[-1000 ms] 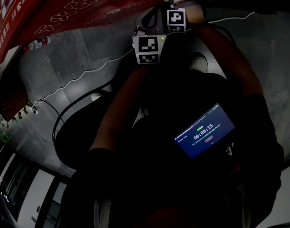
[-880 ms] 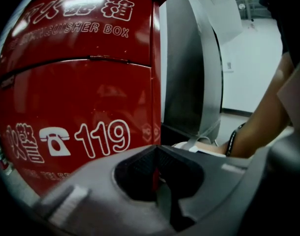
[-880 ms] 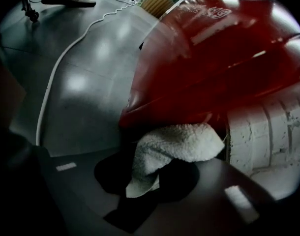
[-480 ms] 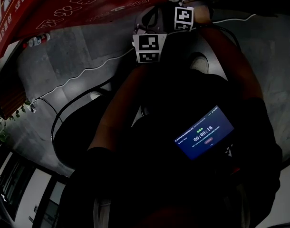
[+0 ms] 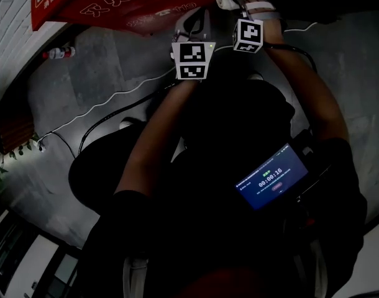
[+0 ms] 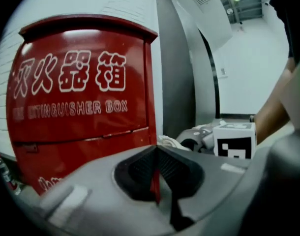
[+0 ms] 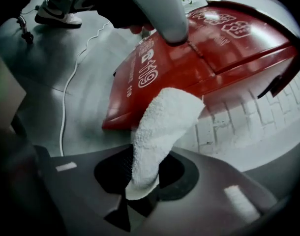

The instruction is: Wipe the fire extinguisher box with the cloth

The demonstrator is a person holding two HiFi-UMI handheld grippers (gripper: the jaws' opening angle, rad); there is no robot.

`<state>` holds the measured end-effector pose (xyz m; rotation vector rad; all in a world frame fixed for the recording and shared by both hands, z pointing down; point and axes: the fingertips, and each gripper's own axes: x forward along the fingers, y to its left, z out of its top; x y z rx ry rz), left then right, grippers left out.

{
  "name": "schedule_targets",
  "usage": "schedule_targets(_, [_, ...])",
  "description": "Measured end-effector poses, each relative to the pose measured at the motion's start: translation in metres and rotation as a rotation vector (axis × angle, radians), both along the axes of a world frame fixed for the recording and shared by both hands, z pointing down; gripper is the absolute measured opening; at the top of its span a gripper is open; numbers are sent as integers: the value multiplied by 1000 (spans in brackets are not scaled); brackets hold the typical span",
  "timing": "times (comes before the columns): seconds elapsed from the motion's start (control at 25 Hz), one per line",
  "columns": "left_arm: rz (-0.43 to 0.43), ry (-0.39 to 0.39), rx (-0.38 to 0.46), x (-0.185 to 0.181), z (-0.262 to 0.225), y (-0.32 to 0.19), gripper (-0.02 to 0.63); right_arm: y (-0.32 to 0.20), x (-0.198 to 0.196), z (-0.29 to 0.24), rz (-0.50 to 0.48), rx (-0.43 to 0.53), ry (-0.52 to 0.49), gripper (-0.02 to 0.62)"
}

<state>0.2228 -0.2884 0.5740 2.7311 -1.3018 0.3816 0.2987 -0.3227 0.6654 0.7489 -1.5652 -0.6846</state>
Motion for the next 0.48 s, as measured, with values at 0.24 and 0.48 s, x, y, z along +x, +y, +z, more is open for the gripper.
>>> schedule_targets(0.24, [9,12,130,-22,-86,15,3,29,-7,-107,7,100,-48,98])
schedule_targets(0.48, [-10,31,271,-55,-177,28,3,57,-41,-218,-48,225,-72,100])
